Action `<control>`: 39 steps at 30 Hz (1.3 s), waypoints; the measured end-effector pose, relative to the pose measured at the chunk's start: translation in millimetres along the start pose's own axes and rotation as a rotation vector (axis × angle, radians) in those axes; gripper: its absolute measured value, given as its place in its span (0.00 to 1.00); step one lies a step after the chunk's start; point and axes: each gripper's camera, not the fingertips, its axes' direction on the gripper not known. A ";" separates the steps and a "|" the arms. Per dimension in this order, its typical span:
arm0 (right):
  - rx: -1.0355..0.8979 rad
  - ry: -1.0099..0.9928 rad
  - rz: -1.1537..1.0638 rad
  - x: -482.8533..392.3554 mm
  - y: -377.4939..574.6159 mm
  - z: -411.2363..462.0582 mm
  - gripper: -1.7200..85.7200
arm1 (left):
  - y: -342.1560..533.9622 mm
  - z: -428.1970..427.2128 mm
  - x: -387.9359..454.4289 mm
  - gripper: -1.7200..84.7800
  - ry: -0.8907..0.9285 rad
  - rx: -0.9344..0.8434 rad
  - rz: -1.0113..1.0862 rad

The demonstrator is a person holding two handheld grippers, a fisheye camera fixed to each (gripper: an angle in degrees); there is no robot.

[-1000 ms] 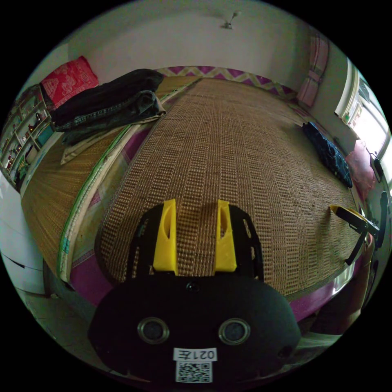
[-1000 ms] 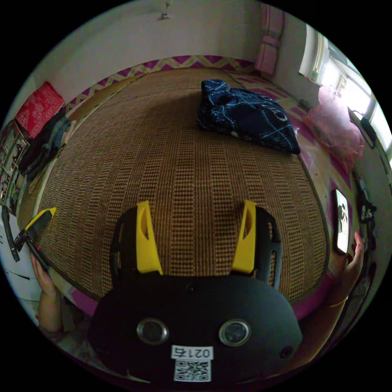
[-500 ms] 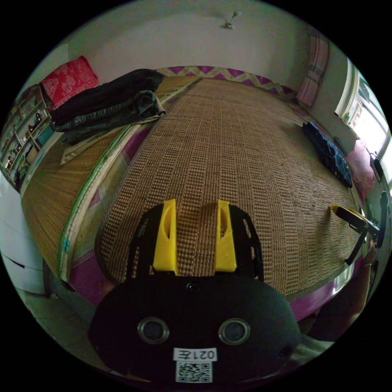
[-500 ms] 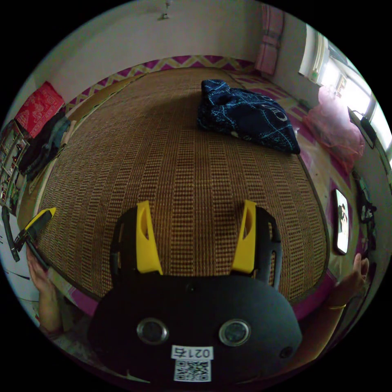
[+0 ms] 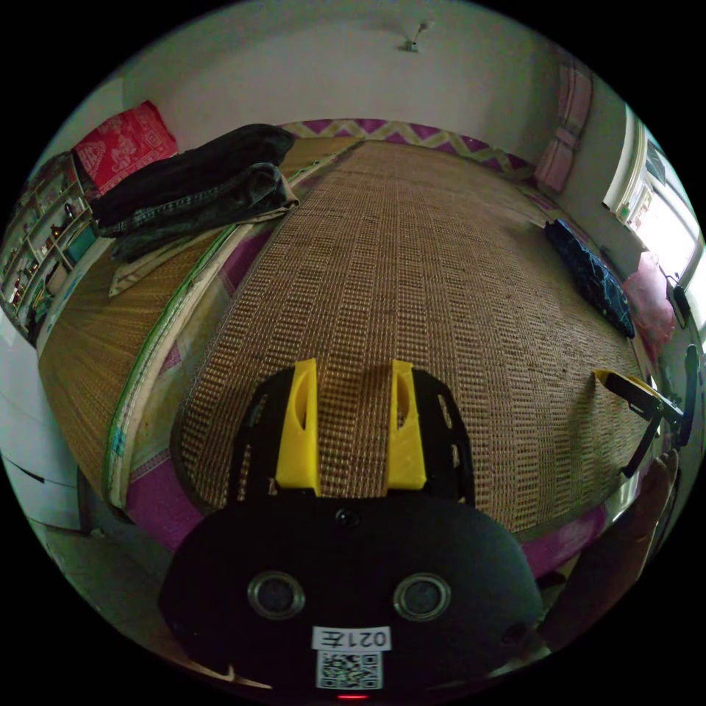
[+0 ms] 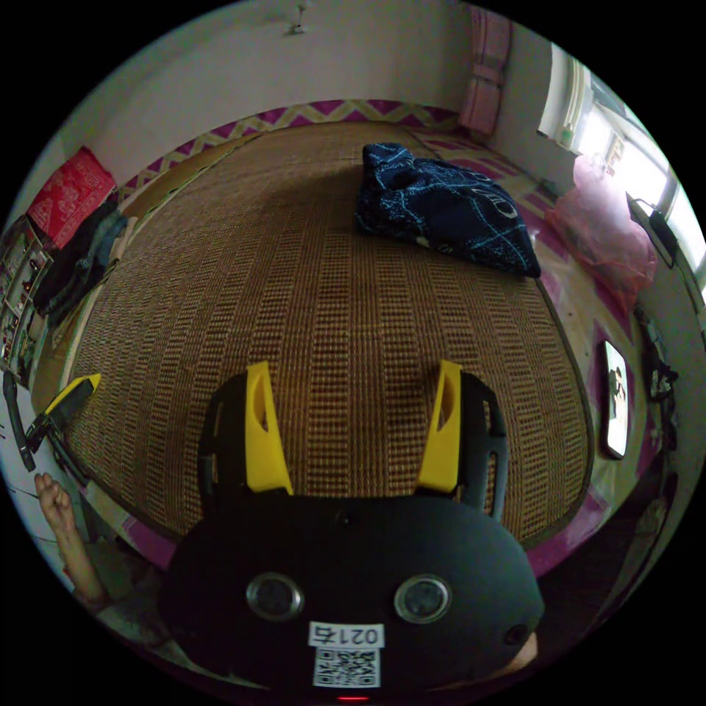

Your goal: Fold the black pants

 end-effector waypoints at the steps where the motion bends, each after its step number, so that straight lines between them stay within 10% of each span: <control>1: 0.000 0.000 0.000 0.8 0.7 5.8 0.35 | -0.6 -2.0 -1.1 0.18 0.000 0.000 0.000; 39: 0.005 0.019 -0.002 -87.3 90.0 253.2 0.36 | -8.0 -122.9 -65.0 0.14 0.015 0.002 0.019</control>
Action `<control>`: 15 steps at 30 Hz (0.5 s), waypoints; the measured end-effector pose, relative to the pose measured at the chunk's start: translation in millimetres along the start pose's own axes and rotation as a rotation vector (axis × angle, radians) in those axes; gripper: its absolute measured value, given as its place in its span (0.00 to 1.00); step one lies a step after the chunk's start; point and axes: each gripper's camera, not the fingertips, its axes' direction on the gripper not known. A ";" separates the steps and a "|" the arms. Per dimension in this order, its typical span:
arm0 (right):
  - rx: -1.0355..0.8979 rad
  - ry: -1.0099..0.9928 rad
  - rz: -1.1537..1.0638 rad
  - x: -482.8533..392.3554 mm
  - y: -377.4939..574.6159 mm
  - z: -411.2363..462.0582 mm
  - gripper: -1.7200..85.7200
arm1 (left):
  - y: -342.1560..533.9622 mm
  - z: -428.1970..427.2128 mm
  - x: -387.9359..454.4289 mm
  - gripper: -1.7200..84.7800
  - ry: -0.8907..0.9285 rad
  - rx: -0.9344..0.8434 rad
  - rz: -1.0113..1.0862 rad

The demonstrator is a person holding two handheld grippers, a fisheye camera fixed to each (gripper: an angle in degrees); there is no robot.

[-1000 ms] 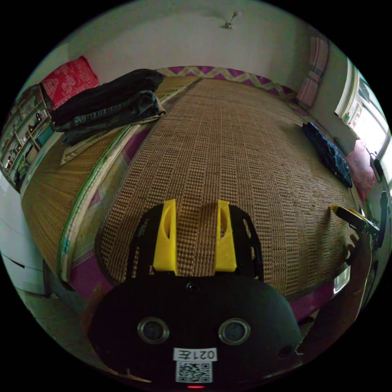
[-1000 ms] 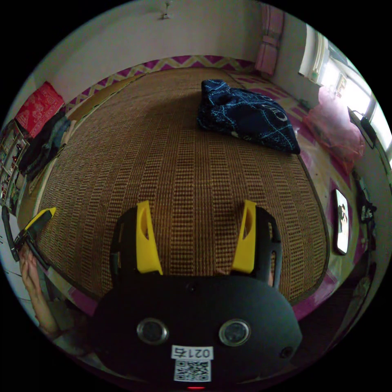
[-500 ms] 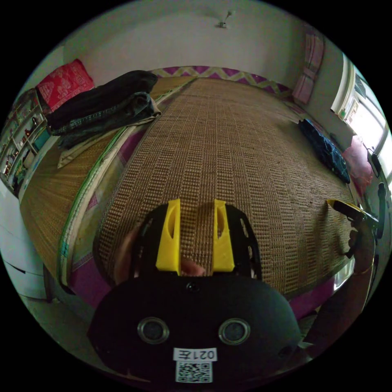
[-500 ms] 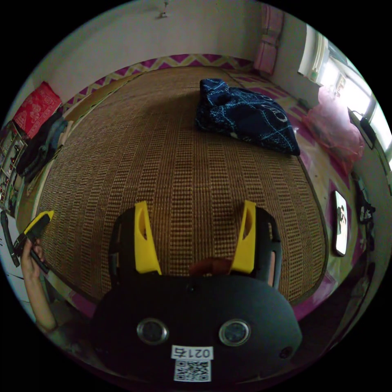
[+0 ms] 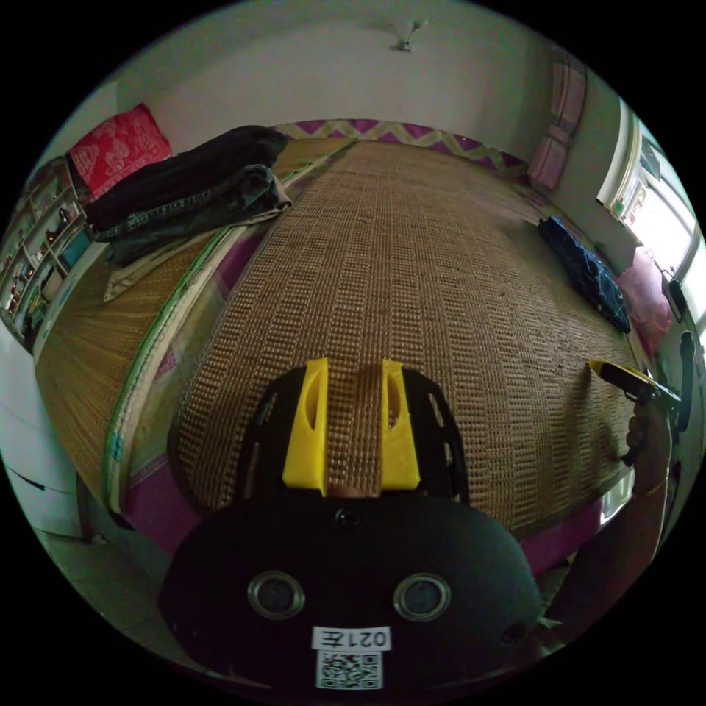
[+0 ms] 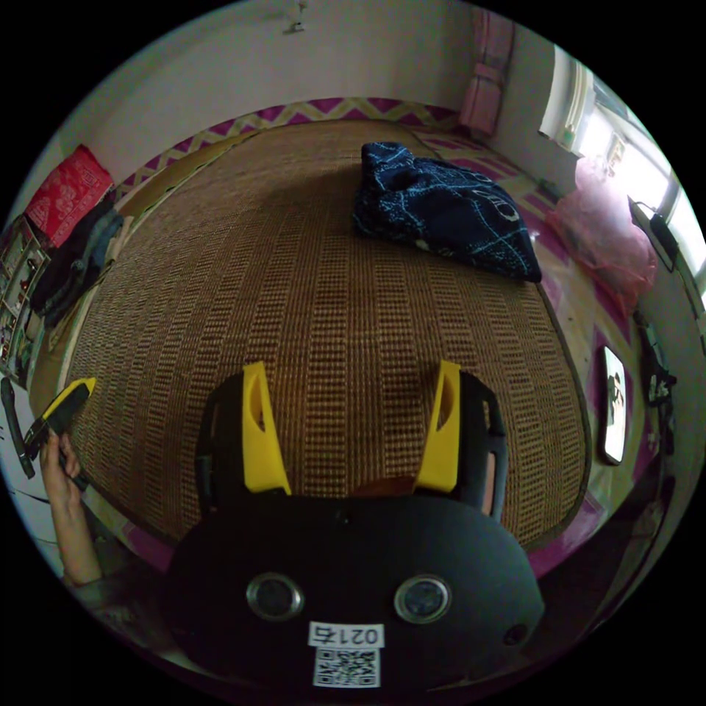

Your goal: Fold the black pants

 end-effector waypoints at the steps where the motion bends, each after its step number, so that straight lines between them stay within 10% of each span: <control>1: 0.000 0.000 0.000 -7.8 6.6 7.9 0.35 | 0.4 -5.8 -1.4 0.14 -0.003 -0.001 0.012; 9: 0.155 -0.199 -0.180 -112.9 60.5 11.7 0.28 | 2.6 -49.6 -29.6 0.05 0.013 -0.009 0.150; 15: 0.554 -0.331 -0.580 -308.2 113.6 -24.8 0.23 | 48.7 -143.3 -88.0 0.02 -0.268 0.339 0.065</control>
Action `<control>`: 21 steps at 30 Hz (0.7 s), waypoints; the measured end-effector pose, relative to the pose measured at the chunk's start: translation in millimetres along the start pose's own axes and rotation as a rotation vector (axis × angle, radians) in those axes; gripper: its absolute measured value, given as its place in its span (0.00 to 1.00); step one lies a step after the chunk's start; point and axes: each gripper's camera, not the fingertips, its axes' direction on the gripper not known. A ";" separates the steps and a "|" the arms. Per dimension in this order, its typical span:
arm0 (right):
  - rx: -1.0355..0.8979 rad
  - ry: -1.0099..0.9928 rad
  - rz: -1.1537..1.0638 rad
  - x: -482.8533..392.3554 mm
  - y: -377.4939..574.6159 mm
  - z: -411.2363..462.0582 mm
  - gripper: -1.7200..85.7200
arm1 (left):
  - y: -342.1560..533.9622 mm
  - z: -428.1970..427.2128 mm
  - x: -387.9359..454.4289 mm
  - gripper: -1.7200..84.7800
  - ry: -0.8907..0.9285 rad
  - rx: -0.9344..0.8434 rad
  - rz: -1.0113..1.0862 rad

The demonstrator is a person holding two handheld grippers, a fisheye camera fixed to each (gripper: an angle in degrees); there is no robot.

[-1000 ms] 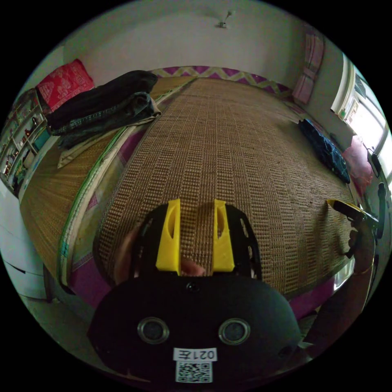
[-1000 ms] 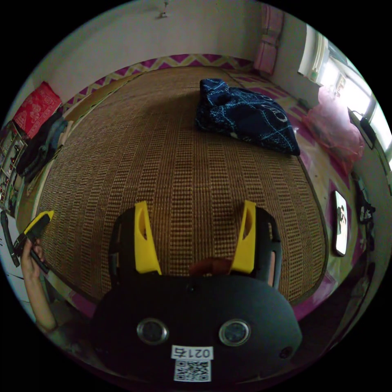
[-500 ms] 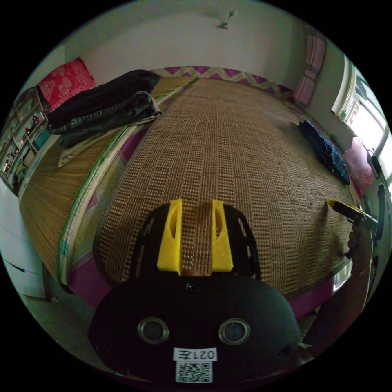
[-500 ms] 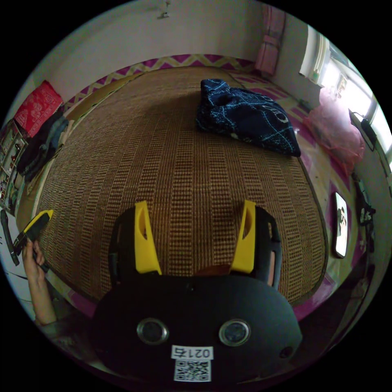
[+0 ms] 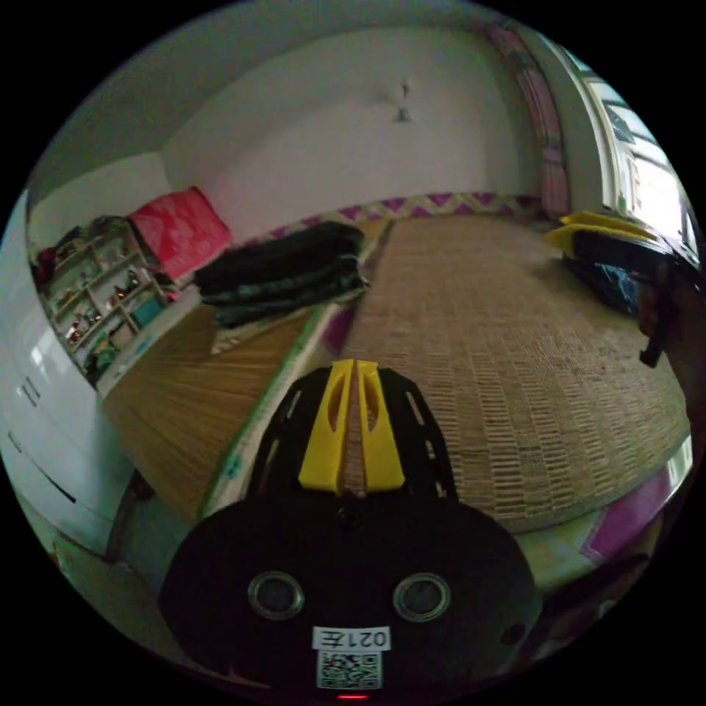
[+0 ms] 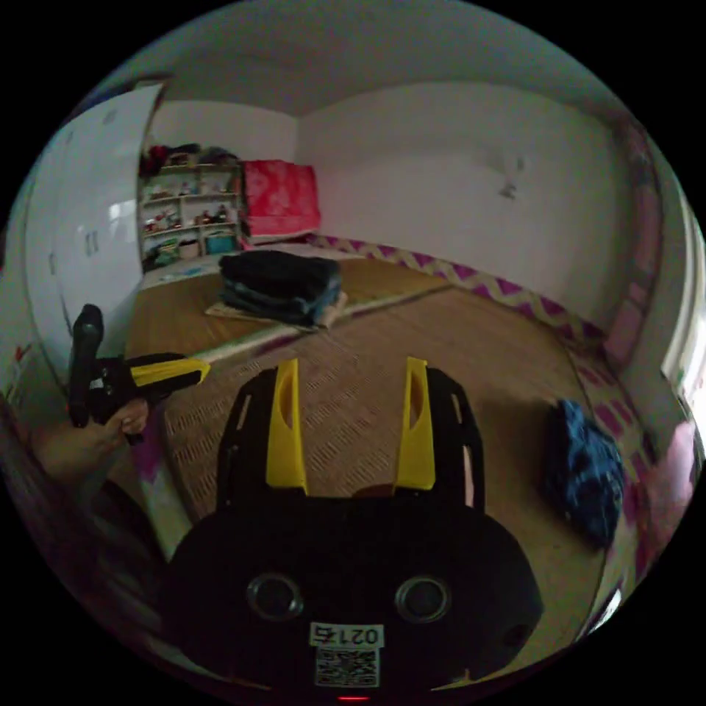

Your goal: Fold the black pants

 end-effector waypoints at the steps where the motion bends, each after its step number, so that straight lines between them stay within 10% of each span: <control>1: 0.025 -0.055 -0.065 -36.1 -13.6 22.6 0.22 | 4.1 -12.8 -19.6 0.03 -0.026 0.034 0.000; 21: -0.144 -0.144 -0.798 -498.8 -190.8 456.6 0.17 | 52.2 -24.4 -251.6 0.01 0.171 -0.232 -0.190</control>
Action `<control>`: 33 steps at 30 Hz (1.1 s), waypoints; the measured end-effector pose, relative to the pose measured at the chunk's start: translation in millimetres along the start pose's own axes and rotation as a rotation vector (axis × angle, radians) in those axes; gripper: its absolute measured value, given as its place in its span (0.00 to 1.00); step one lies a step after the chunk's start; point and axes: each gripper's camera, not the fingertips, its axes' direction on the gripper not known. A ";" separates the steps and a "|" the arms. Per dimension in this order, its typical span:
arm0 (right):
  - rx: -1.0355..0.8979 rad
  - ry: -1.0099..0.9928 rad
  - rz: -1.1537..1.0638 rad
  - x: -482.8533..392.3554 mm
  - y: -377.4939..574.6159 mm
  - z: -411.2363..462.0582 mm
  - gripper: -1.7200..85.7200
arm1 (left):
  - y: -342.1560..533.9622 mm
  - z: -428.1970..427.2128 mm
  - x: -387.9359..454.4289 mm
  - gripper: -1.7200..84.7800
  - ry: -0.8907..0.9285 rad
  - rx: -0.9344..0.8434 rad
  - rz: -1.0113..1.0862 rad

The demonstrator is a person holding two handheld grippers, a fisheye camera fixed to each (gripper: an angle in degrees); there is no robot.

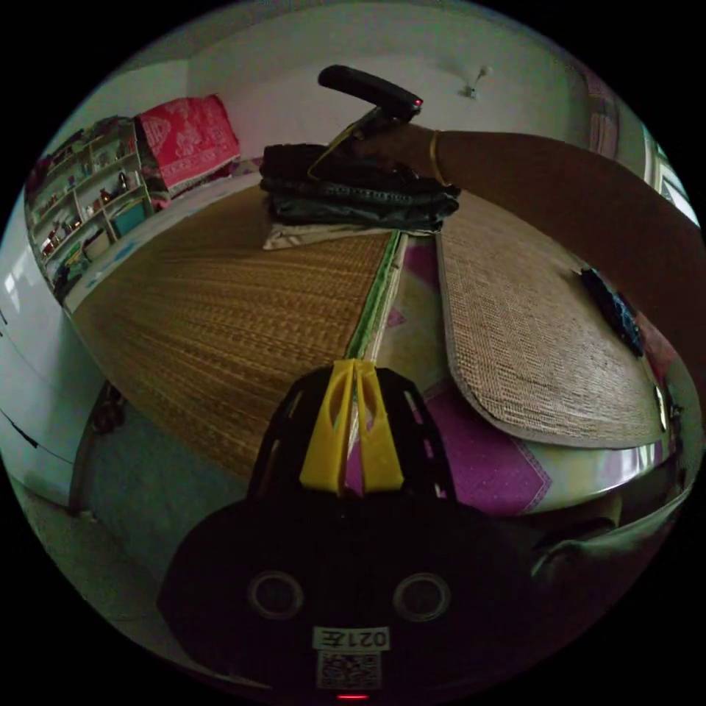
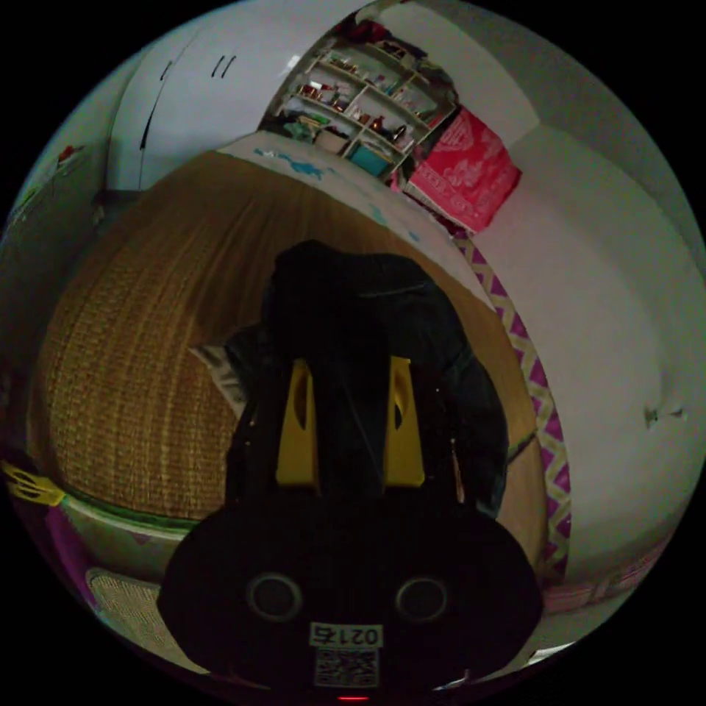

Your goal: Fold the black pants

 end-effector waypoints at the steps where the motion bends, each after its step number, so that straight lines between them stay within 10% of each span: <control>1: -0.027 0.003 0.013 -3.2 -9.4 14.6 0.17 | 0.3 -3.1 -8.0 0.01 0.025 0.001 -0.012; 20: 0.179 -0.032 0.602 207.8 30.7 -114.4 0.09 | -2.7 -61.5 -36.0 0.01 0.023 0.026 0.043; 33: -0.202 0.101 0.253 136.5 141.8 -236.0 0.09 | -7.3 -54.5 12.1 0.01 0.205 0.027 0.067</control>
